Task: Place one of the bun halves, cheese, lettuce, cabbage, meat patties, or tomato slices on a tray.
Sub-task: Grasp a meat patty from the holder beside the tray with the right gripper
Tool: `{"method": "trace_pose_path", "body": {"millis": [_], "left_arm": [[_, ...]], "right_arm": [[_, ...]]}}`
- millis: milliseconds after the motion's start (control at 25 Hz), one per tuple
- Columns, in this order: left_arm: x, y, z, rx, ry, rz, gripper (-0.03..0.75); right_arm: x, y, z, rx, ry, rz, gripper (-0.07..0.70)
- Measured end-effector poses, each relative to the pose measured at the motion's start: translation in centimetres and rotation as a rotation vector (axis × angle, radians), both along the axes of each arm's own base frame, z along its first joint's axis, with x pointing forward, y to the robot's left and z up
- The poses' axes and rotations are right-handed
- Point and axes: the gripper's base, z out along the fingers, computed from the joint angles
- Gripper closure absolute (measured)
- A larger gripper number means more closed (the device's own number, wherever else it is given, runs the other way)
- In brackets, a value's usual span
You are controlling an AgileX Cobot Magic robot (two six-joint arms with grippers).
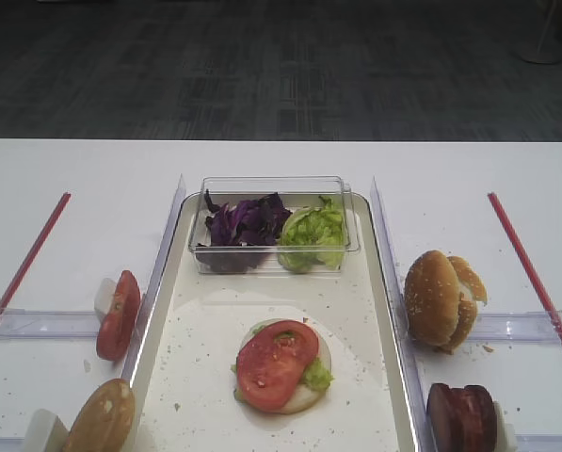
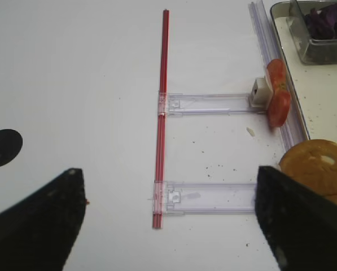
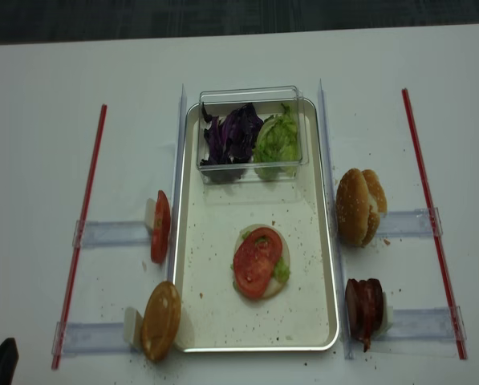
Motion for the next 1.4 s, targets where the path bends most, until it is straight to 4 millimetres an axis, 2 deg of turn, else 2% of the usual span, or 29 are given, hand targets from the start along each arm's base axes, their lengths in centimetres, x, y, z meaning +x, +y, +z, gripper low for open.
{"method": "trace_pose_path", "body": {"millis": [1000,1160,1400], "left_arm": [[0.0,0.0,0.0,0.000,0.000,0.000,0.151],[0.0,0.0,0.0,0.000,0.000,0.000,0.151],[0.0,0.0,0.0,0.000,0.000,0.000,0.151]], "right_arm": [[0.1,0.0,0.0,0.000,0.006,0.000,-0.014],[1.4,-0.1,0.0,0.006,0.100,0.000,-0.014],[4.7,-0.3,-0.5,0.020,0.329,0.000,-0.014]]}}
